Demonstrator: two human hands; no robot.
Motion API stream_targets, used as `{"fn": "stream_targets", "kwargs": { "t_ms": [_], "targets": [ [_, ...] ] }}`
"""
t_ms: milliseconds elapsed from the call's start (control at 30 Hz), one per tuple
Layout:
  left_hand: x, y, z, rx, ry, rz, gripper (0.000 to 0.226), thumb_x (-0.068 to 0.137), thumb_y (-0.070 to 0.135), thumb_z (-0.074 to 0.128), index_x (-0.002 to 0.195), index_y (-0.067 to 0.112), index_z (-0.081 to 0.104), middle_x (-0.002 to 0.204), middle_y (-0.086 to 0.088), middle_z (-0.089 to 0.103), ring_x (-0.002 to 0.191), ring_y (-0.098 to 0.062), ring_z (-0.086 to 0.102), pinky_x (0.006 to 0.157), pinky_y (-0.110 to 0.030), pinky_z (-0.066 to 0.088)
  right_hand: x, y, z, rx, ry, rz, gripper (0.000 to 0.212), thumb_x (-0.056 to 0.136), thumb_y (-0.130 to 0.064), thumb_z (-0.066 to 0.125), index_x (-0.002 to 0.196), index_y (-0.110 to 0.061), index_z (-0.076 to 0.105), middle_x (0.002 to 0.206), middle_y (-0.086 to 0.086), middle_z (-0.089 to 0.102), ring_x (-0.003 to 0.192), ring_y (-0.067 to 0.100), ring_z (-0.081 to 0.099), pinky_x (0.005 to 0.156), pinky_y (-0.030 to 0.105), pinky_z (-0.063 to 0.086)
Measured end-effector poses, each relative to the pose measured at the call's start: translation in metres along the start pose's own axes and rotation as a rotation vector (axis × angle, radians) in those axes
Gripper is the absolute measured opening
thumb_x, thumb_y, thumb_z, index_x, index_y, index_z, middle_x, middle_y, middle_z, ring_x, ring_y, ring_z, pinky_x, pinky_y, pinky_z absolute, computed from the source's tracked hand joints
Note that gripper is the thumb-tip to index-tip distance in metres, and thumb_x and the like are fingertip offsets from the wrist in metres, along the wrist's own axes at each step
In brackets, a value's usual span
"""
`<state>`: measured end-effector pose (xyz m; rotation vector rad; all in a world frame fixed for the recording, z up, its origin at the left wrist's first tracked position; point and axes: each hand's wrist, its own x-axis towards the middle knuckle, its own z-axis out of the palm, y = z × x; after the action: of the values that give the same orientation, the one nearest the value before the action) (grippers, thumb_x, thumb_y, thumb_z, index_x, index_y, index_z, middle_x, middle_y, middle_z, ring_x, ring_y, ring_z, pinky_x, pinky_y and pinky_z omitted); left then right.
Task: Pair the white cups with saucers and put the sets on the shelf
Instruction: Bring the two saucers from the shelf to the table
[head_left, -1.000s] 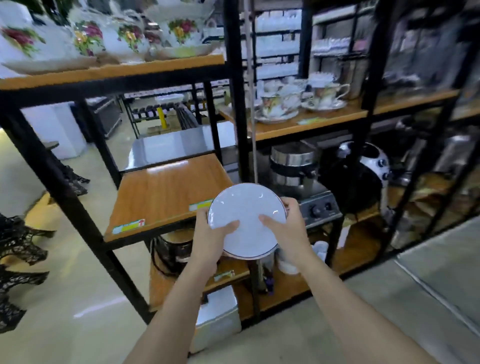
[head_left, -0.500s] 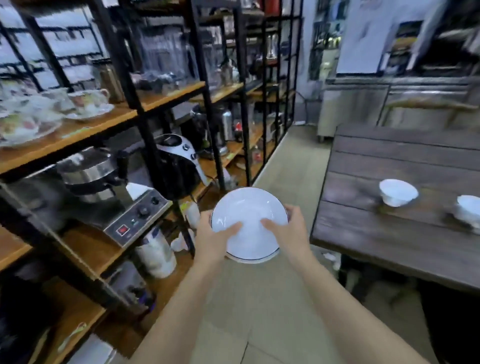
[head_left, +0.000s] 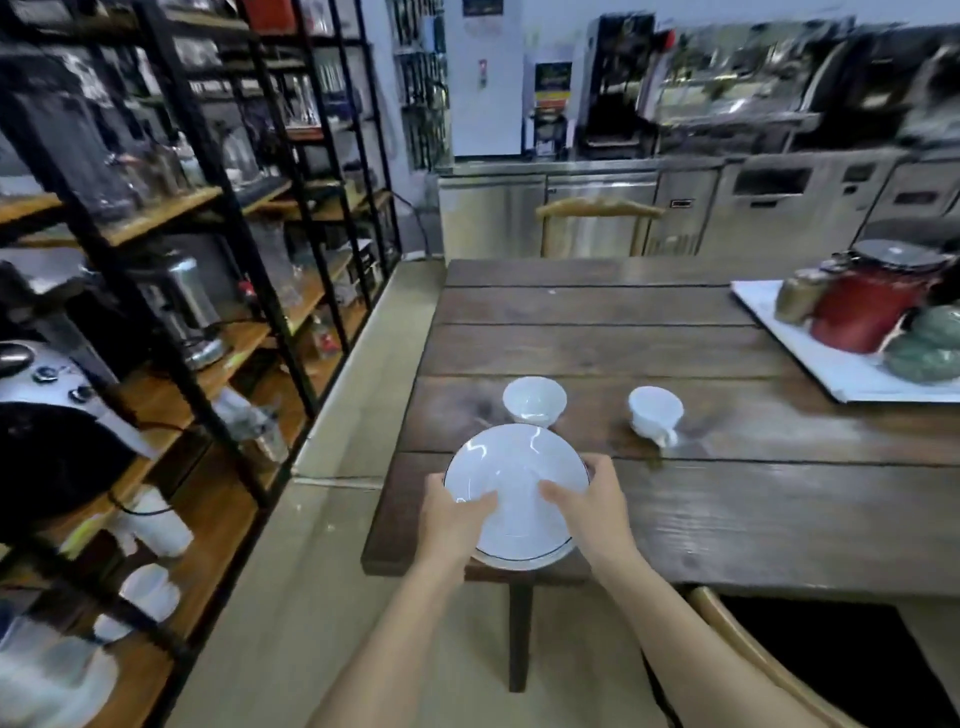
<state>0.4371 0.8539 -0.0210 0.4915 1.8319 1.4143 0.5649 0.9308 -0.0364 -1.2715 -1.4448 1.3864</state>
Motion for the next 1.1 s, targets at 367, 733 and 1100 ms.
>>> {"fn": "stream_targets", "kwargs": {
  "t_ms": [367,733,1100],
  "targets": [
    [0.066,-0.009,0.085,0.124,-0.172,-0.252,0.03,0.085,0.013,0.056,0.114,0.006,0.055,0.128,-0.016,0.05,0.108,-0.035,0.055,0.062,-0.042,0.057,0.074,0.044,-0.05,-0.285,0.086,0.153,0.041,0.077,-0.023,0.065,0.109,-0.013,0.041,0.108,0.005,0.059,0.098,0.028,0.058,0.085,0.048,0.049],
    [0.111,-0.008,0.106,0.071,-0.394,-0.304,0.037,0.09,0.0,0.041,0.113,0.019,0.062,0.11,-0.001,0.066,0.095,-0.017,0.06,0.073,-0.035,0.054,0.122,0.071,-0.058,-0.402,0.118,0.271,0.046,0.079,-0.028,0.066,0.115,-0.012,0.042,0.104,-0.001,0.057,0.094,0.02,0.056,0.079,0.04,0.049],
    [0.137,-0.018,0.114,0.176,-0.365,-0.234,0.031,0.085,-0.003,0.042,0.079,0.019,0.062,0.093,0.001,0.063,0.089,-0.019,0.052,0.085,-0.031,0.041,0.14,0.076,-0.056,-0.544,0.121,0.301,0.047,0.079,-0.037,0.063,0.118,-0.014,0.049,0.118,0.005,0.056,0.104,0.026,0.057,0.088,0.048,0.048]
  ]
}}
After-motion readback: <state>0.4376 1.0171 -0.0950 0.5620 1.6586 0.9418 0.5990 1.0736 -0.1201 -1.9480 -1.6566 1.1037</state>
